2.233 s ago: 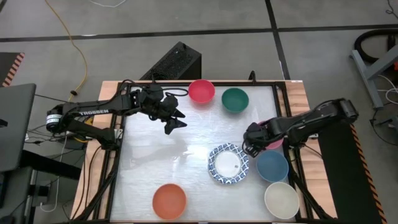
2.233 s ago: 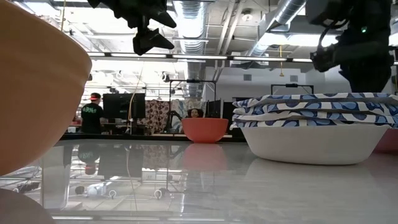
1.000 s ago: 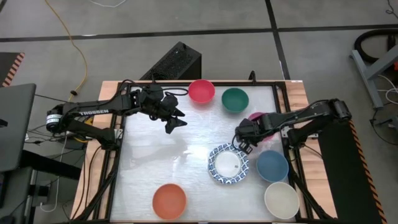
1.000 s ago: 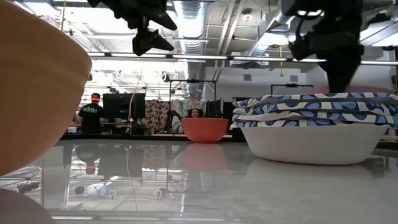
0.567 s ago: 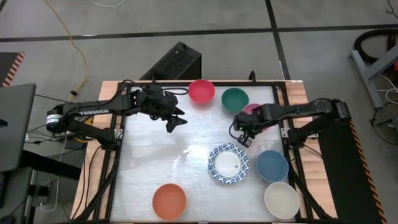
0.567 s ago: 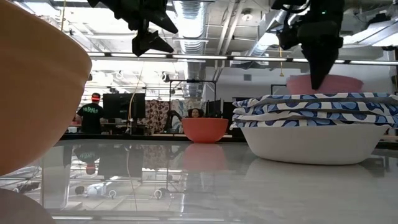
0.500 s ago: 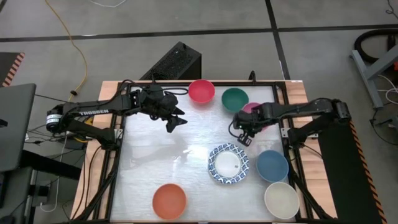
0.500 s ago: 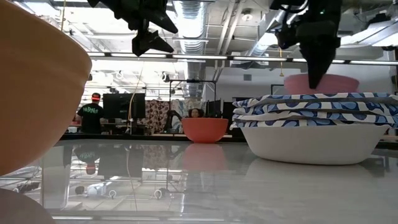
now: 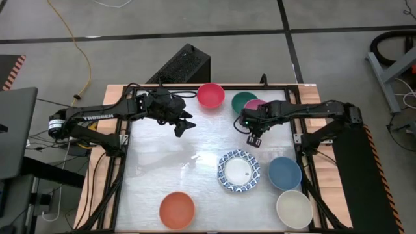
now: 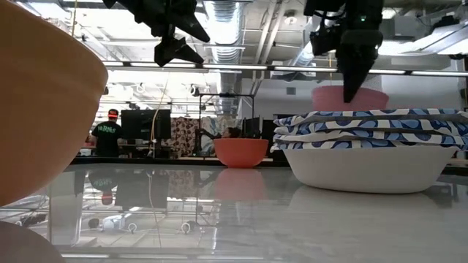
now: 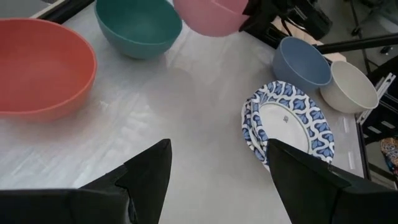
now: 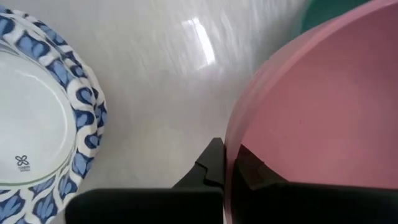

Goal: Nest bowls inside each other by size order
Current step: Stack the pink bowl into the blue patterned bowl

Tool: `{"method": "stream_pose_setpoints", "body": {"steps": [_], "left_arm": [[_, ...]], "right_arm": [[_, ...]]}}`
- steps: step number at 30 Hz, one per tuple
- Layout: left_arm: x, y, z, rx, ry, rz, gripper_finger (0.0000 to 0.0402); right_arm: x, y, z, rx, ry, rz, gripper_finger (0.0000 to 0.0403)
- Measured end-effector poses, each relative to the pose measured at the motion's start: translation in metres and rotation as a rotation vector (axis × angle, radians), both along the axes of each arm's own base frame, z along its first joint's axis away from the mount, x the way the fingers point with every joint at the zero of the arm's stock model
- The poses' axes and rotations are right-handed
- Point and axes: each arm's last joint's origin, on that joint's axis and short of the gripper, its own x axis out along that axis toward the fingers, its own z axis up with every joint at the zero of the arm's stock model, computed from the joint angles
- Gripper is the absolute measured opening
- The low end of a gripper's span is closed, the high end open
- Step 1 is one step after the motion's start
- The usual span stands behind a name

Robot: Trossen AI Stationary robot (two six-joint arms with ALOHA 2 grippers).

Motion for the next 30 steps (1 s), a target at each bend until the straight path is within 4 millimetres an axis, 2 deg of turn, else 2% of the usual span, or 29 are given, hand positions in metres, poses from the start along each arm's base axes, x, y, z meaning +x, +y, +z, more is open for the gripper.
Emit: {"method": "stream_pose_setpoints", "body": {"steps": [8,30], "left_arm": [[0.000,0.000,0.000,-0.020,-0.002,0.011,0.0251],[0.000,0.000,0.000,-0.062,-0.005,0.035,0.0251]], "right_arm": [[0.008,-0.001,0.003,-0.055,-0.049,0.168,0.0013],[0.023,-0.001,0.010,-0.170,-0.163,0.446,0.0014]]}}
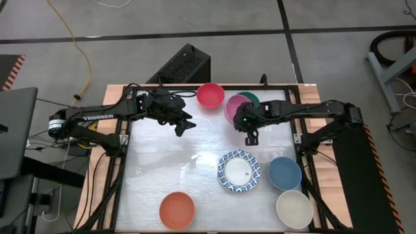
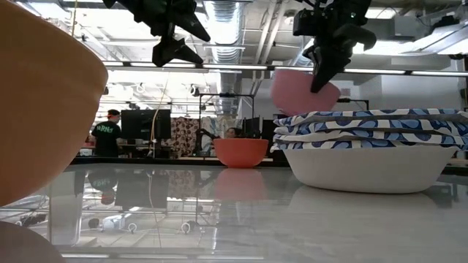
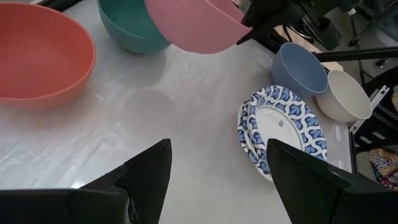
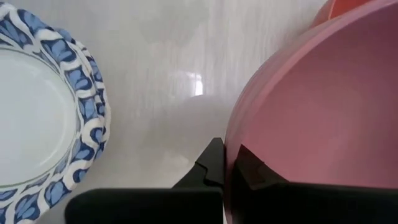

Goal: Nest bowls inside each other by size order
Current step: Stack the pink bowl into the blue patterned bowl

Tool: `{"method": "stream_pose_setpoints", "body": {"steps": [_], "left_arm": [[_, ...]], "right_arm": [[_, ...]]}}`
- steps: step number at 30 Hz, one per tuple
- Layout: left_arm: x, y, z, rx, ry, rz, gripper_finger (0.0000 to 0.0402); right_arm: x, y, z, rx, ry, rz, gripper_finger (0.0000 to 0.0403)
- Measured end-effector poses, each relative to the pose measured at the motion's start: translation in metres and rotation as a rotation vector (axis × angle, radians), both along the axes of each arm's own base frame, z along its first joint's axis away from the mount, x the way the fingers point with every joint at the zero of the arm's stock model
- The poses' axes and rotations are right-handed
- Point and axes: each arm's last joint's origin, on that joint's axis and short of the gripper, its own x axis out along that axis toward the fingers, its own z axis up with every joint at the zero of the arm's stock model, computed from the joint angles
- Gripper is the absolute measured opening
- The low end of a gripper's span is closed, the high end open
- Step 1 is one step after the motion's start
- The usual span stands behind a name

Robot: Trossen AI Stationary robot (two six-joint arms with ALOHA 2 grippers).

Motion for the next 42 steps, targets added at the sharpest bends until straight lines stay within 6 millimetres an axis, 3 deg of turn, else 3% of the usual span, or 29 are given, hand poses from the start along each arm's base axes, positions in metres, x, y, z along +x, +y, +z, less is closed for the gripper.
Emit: {"method": "stream_pose_setpoints", "body": {"steps": [9,18,42], "left_arm": [[0.000,0.000,0.000,-0.004,0.000,0.002,0.0251],[0.000,0.000,0.000,-0.005,0.001,0.002,0.0251],[0.000,0.000,0.000,-0.005,0.000,0.001,0.0251]], "right_arm": [[0.003,0.006,0.001,0.003,-0.025,0.047,0.0014],[0.007,0.023,0.003,0.032,-0.052,0.212,0.0014],[0.015,0.059,0.010,0.045,-0.172,0.359,0.0014]]}}
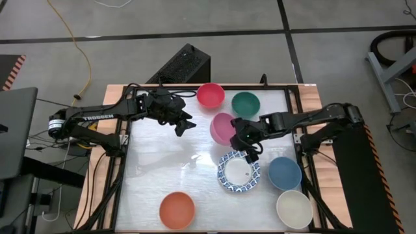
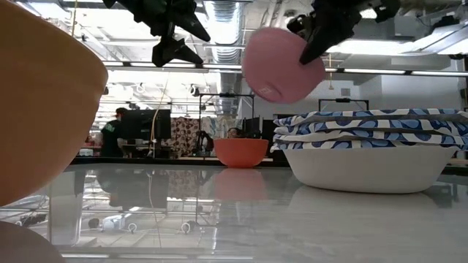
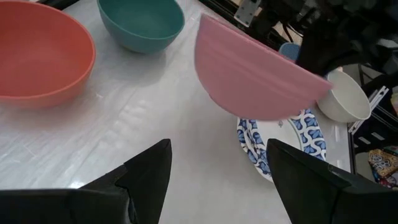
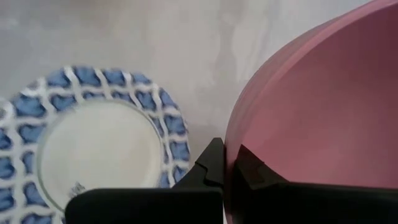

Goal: Nest bowls inside each other by size order
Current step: Stack the pink bowl into the blue patterned bowl

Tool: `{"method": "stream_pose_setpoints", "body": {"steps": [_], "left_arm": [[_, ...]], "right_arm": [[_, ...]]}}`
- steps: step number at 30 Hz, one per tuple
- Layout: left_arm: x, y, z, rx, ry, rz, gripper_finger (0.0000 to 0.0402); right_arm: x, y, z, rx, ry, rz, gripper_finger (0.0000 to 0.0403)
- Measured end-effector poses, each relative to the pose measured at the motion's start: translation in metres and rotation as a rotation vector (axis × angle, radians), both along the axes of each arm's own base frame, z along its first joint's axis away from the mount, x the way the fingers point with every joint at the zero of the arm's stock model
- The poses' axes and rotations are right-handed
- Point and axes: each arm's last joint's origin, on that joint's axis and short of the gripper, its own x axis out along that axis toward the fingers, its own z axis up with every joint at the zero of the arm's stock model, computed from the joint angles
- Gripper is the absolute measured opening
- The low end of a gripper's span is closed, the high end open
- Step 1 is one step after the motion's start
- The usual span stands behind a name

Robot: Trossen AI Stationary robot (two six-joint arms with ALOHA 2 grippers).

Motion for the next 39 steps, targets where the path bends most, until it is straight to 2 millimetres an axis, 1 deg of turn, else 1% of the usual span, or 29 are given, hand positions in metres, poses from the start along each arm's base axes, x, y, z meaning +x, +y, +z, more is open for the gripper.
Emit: {"method": "stream_pose_setpoints", "body": {"steps": [6,11,21,25,31,36,39], "left_arm": [[0.000,0.000,0.000,0.000,0.000,0.000,0.0251],[0.000,0.000,0.000,0.000,0.000,-0.001,0.0251],[0.000,-0.001,0.000,-0.013,0.001,-0.025,0.0251],[0.000,-0.001,-0.001,-0.006,0.004,-0.031,0.0251],[0.000,-0.001,-0.001,-0.001,0.004,-0.039,0.0251],[-0.001,-0.001,-0.001,0.012,0.014,-0.048,0.0251],[-0.001,-0.001,-0.003,0.011,0.031,-0.050,0.0251]], "right_arm": [[0.003,0.009,0.004,0.015,-0.054,0.036,0.0014],[0.002,0.018,0.003,0.061,-0.045,0.092,0.0014],[-0.004,0.038,0.002,0.094,-0.021,0.155,0.0014],[-0.009,0.048,0.000,0.115,0.028,0.158,0.0014],[-0.020,0.065,-0.004,0.102,0.097,0.213,0.0014],[-0.028,0.075,-0.006,0.104,0.138,0.183,0.0014],[-0.032,0.081,-0.008,0.069,0.156,0.184,0.0014]]}}
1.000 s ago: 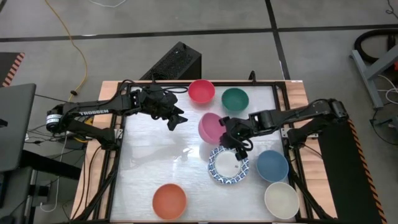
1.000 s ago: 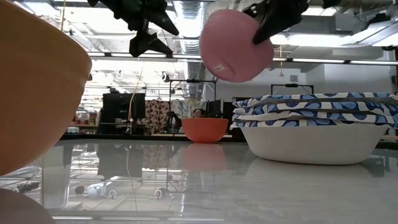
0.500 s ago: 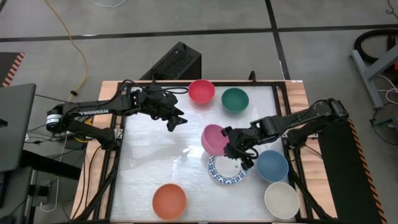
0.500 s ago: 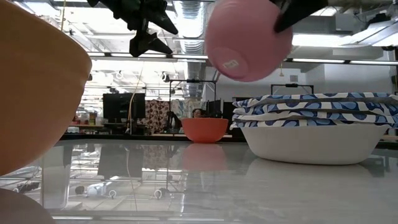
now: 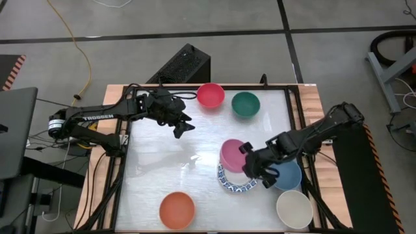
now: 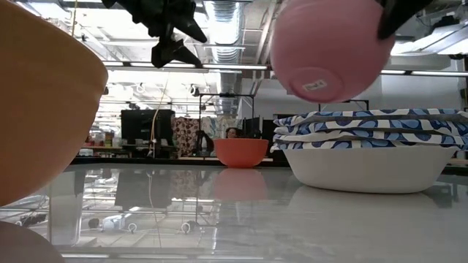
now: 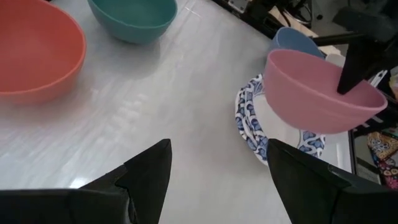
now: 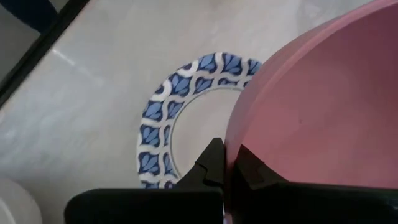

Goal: Nest bowls inside each other by size order
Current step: Stack the pink bowl into the blue patterned bowl

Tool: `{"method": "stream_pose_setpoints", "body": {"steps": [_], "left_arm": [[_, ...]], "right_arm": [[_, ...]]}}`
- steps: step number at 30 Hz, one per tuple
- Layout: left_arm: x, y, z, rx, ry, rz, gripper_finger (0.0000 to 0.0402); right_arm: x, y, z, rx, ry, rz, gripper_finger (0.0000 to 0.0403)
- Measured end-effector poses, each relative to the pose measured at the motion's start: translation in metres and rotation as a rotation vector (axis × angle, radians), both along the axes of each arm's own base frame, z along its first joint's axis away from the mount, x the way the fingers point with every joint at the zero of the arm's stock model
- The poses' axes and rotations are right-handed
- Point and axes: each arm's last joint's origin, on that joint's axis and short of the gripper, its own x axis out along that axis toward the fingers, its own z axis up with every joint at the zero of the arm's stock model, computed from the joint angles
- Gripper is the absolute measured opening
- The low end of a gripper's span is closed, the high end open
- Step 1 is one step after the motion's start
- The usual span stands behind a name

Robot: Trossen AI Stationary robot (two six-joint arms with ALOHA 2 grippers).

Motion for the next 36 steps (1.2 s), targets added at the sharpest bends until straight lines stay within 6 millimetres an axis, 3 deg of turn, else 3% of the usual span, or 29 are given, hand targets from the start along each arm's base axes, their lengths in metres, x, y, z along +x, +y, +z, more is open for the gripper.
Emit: {"method": "stream_pose_setpoints", "body": {"steps": [13,36], "left_arm": [[-0.001,0.001,-0.001,0.014,0.020,0.032,0.0251],[-0.001,0.002,-0.001,0.030,0.024,0.064,0.0251]], "right_arm": [[-0.019,0.006,-0.007,-0.176,0.102,0.045,0.0014],[-0.020,0.010,0.002,-0.228,0.073,0.305,0.0014]]}}
